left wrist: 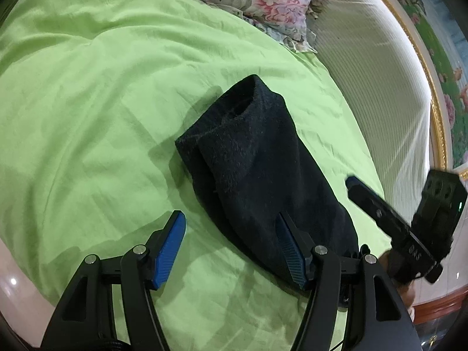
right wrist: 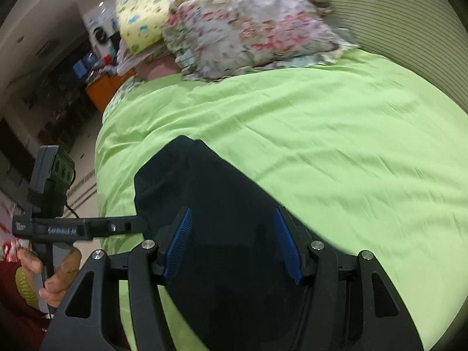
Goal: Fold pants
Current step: 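Grasp the folded end of the navy pants with the left gripper while the right gripper grasps beside it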
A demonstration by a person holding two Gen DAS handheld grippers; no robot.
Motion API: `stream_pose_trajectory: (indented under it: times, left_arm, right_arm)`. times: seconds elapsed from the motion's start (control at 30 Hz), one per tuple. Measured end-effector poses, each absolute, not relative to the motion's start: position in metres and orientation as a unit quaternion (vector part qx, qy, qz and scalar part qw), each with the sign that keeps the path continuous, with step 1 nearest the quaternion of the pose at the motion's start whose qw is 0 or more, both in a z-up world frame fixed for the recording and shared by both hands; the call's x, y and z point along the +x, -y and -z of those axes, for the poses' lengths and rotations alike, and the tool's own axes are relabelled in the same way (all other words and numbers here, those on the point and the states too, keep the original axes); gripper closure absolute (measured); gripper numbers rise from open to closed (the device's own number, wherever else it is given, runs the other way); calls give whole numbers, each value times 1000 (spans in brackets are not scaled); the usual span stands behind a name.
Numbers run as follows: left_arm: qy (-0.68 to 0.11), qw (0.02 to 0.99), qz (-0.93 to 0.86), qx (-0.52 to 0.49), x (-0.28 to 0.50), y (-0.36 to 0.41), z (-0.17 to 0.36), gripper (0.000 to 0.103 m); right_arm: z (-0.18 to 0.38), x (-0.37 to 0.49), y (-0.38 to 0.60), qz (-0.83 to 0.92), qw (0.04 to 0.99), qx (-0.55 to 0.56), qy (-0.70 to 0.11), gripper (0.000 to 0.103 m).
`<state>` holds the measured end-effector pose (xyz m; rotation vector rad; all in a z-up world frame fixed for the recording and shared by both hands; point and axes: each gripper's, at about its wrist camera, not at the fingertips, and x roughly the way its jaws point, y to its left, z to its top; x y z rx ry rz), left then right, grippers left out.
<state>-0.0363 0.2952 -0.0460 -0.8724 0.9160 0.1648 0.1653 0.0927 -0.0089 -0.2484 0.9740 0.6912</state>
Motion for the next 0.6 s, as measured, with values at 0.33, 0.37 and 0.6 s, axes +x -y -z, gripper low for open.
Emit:
stream_pose_trajectory:
  times: [0.33,0.37,0.6]
  left_arm:
    - [-417,805,-96,-411,-22,-300,54,39]
    - [-416,805,-99,-411,-21,-300,55,39]
    - [-410,815,-127,-389,-6,-293,55,48]
  right_arm:
    - [36,216,-156,-394,753,-181,-495,44]
    - [40,220,-160,-399,746,-184,-501,44]
    - [68,229,-179,-405,717,-218,-524,45]
